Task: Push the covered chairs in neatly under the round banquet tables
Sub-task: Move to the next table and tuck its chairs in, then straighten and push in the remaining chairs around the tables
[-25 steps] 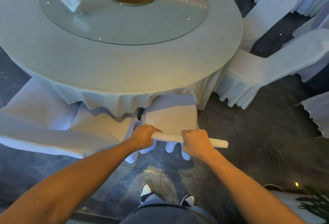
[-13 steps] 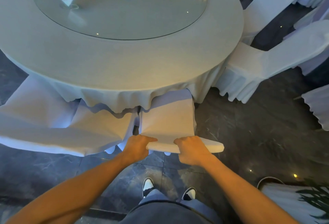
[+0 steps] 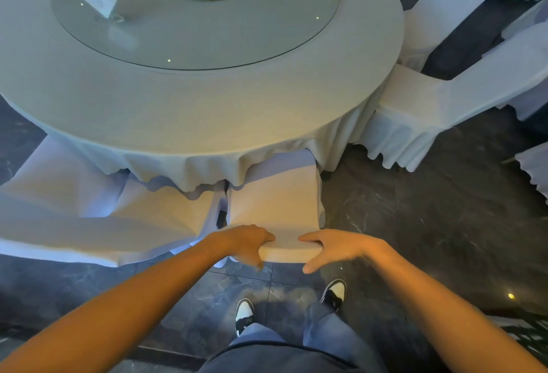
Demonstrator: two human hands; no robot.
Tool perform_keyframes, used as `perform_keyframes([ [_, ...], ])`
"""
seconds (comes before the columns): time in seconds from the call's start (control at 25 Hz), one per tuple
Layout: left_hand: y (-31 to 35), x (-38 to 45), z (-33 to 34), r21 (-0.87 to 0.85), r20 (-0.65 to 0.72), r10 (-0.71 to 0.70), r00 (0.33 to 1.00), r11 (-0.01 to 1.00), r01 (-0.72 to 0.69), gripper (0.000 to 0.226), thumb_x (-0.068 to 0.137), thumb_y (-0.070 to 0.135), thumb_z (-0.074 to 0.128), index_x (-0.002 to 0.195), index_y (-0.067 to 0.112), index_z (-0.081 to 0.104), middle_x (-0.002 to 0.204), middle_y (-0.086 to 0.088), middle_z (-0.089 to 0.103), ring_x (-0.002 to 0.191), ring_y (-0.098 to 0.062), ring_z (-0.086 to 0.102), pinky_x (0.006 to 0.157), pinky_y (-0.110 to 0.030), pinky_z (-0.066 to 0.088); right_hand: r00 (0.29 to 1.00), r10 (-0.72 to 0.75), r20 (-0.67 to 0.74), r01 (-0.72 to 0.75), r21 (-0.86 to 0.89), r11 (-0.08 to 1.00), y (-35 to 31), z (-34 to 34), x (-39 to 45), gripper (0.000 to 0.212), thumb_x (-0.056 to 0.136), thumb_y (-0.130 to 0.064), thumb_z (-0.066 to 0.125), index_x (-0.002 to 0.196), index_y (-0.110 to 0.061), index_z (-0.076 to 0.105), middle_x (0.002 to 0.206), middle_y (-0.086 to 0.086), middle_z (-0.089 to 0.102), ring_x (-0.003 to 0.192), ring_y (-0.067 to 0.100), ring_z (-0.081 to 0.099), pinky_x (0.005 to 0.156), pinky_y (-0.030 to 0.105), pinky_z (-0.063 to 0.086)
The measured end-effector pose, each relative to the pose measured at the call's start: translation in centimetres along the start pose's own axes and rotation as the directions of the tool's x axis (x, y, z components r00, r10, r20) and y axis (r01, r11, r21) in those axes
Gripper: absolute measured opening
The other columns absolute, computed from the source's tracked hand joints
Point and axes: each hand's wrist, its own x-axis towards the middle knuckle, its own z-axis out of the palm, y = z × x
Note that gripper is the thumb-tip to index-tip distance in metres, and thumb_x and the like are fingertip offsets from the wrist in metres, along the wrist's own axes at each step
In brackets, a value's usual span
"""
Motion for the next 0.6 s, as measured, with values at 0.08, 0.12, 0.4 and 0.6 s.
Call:
perform_keyframes([
  [0.08, 1.6, 1.3, -2.2, 0.087, 0.203, -0.096, 0.974, 0.993, 0.079, 0.083, 0.071, 0.046, 0.081, 0.14, 0.018, 0.042, 0.134, -0.004, 0.05, 0.118, -0.027, 0.05, 0.095, -0.04, 0.047, 0.997, -0.003, 0.082, 0.004, -0.003, 1.0, 2.0, -2.5, -0.7, 0.102, 0.064, -0.075, 0.071, 0.148, -0.029, 0.036, 0.152, -0.011, 0.037, 0.136, 0.014, 0.038, 0.109, 0.028, 0.03],
  [0.12, 2.5, 2.2, -3.6, 0.136, 0.305, -0.153, 0.94, 0.984, 0.117, 0.091, 0.069, 0.048, 0.083, 0.143, 0.018, 0.04, 0.139, -0.004, 0.047, 0.124, -0.028, 0.047, 0.102, -0.043, 0.045, 0.994, 0.008, 0.106, -0.008, -0.002, 1.0, 3.2, -4.0, -1.3, 0.097, 0.067, -0.071, 0.072, 0.147, -0.028, 0.039, 0.151, -0.009, 0.039, 0.136, 0.015, 0.039, 0.11, 0.031, 0.031],
  [0.4, 12.0, 11.3, -13.6, -0.342, -0.172, -0.276, 0.946, 0.917, 0.205, 0.078, 0.086, 0.044, 0.071, 0.15, 0.015, 0.037, 0.145, -0.006, 0.05, 0.131, -0.023, 0.048, 0.108, -0.039, 0.039, 0.993, 0.101, -0.063, -0.105, -0.058, 0.993, 14.9, -16.7, -7.0, 0.078, 0.076, -0.055, 0.072, 0.143, -0.024, 0.047, 0.146, -0.001, 0.048, 0.129, 0.016, 0.048, 0.101, 0.03, 0.038],
  [0.6, 20.6, 21.3, -20.2, -0.133, -0.414, -0.219, 0.883, 0.975, 0.18, 0.071, 0.09, 0.045, 0.062, 0.148, 0.012, 0.037, 0.15, -0.011, 0.043, 0.134, -0.03, 0.044, 0.106, -0.041, 0.039, 0.954, 0.166, -0.25, -0.216, -0.189, 0.958, 23.3, -26.6, -11.5, 0.073, 0.085, -0.055, 0.062, 0.146, -0.021, 0.041, 0.152, 0.0, 0.039, 0.134, 0.02, 0.041, 0.107, 0.034, 0.035],
])
